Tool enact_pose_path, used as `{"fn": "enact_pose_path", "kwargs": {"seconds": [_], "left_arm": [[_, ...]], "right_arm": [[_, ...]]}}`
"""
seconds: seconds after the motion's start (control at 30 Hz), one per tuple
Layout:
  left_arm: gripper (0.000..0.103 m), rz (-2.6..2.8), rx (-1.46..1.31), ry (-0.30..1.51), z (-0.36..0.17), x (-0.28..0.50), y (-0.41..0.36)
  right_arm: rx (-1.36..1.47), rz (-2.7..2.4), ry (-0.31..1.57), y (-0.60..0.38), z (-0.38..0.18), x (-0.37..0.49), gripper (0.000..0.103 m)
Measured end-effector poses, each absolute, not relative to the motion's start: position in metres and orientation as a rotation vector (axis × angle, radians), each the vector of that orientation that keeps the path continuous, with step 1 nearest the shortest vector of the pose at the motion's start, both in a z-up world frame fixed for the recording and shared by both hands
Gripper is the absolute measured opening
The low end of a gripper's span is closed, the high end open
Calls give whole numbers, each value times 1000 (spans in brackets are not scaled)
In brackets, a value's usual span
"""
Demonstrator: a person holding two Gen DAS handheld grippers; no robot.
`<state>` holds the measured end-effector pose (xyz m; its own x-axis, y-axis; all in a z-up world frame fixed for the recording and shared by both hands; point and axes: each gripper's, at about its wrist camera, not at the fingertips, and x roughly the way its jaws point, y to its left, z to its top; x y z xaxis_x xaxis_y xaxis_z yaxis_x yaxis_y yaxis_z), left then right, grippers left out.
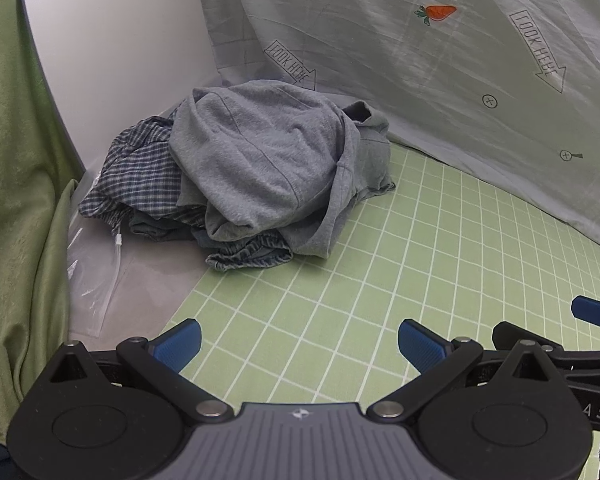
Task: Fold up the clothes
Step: 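Grasp the grey hoodie with both grippers and pull it off the pile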
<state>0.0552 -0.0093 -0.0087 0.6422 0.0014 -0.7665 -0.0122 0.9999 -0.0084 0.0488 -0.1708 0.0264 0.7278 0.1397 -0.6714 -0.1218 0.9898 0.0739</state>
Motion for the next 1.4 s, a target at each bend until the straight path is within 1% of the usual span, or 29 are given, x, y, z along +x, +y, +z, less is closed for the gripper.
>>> {"fn": "enact_pose_path", "kwargs": {"seconds": [0.17, 0.37, 0.43, 0.53, 0.6, 0.63, 0.67, 0.7, 0.73, 0.77, 0.8, 0.83, 0.87, 0.9, 0.93, 0.97, 1.23, 1.4], "left_arm": [[103, 16, -60, 888, -11, 95, 3], [102, 85, -121, 907, -15, 158, 30], [96, 100, -143, 910, -19, 179, 42], [82, 123, -195, 932, -29, 208, 61], [69, 133, -224, 951, -36, 224, 70], [64, 134, -235, 960, -40, 230, 74], [52, 133, -247, 967, -43, 236, 77], [38, 130, -259, 970, -45, 239, 80], [29, 120, -269, 971, -47, 241, 81], [14, 105, -275, 971, -48, 243, 82], [10, 98, -270, 968, -48, 243, 82], [9, 97, -255, 960, -47, 241, 80], [6, 94, -239, 950, -46, 238, 77], [5, 90, -225, 940, -44, 235, 74], [5, 85, -213, 931, -42, 231, 71], [5, 79, -202, 924, -39, 227, 68], [4, -40, -139, 846, -1, 169, 30], [4, -199, -91, 879, 7, 113, -25]], "right_arm": [[27, 141, 750, -163, 26, 86, 102], [38, 149, 757, -146, 23, 151, 102], [36, 158, 761, -137, 20, 176, 102], [40, 185, 777, -120, 12, 213, 101], [49, 221, 793, -110, 4, 238, 99], [54, 237, 805, -105, 0, 249, 94], [59, 252, 823, -99, -5, 260, 87], [64, 263, 841, -95, -11, 269, 82], [68, 275, 858, -91, -16, 277, 68], [67, 281, 867, -89, -21, 279, 48], [65, 284, 873, -88, -24, 280, 37], [63, 288, 878, -88, -28, 281, 21], [61, 292, 884, -87, -32, 281, 12], [62, 290, 879, -89, -33, 278, 8], [59, 283, 871, -93, -33, 273, 5], [51, 274, 863, -98, -33, 268, 4], [34, 197, 775, -152, -11, 205, 3], [53, 57, 742, -213, 0, 130, 3]]}}
